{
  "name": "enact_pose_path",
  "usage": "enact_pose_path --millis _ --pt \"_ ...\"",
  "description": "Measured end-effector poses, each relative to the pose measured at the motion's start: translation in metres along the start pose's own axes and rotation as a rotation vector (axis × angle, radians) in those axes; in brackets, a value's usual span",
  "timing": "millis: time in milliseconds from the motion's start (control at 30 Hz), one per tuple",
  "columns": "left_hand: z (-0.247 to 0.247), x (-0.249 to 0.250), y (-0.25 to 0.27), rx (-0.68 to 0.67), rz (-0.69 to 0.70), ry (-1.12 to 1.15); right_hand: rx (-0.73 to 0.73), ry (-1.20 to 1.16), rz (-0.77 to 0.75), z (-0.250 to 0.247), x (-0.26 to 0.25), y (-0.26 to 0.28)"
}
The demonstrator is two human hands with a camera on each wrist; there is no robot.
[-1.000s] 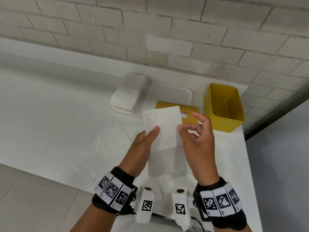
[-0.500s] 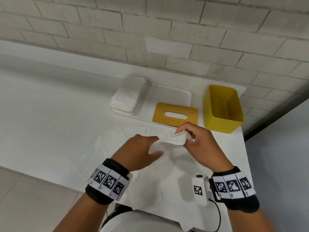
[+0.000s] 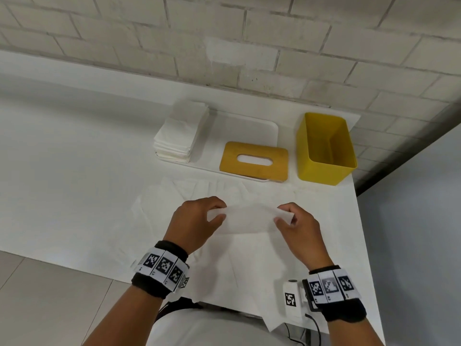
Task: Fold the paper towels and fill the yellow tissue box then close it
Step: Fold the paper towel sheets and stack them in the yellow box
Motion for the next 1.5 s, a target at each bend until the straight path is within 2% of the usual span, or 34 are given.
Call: enact_pose_path --millis 167,333,433,533,667,867,1033,1267,1400,1500 --pt "0.000 0.006 -0.001 0.002 0.058 0.032 0.028 -0.014 -0.017 -0.004 -0.005 0.001" --pt "-0.025 0.026 0.004 0.164 0.161 0.149 0.084 -0.175 -0.064 -0.018 -0.010 0.001" --pt "-0.011 0.007 0.001 0.036 0.012 0.224 0.123 -0.235 -0.040 -0.019 -0.002 -0.001" --pt "0.009 -0.014 0.001 -0.056 -0.089 0.122 0.089 -0.159 0.039 -0.010 0.010 0.000" --pt "0.009 -0.013 0.001 0.009 -0.041 0.109 0.069 -0.154 0.066 -0.008 0.014 0.003" --pt "-0.002 0.003 0.003 0.073 0.040 0.100 0.096 -0.235 0.016 -0.020 0.006 0.002" --pt "0.006 -0.004 0.009 -0.002 -0.030 0.124 0.076 -0.263 0.055 -0.013 0.020 0.005" --pt "0.005 0.015 -0.008 0.023 0.014 0.091 0.063 -0.225 0.034 -0.013 0.013 0.002" --pt "0.006 0.015 -0.009 -0.007 0.057 0.103 0.071 -0.235 0.016 -0.018 0.009 0.002" --pt "0.008 0.010 -0.008 -0.040 0.039 0.076 0.046 -0.201 0.021 -0.017 0.013 0.003"
Point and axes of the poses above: each hand's wrist, its own y-axis away from the middle knuckle, its own z-axis out of the palm, x = y × z, the point moved 8 cm from there along -y, towards the middle knuckle, and after that the axes turned 2 degrees about -x, right-handed, at the moved point
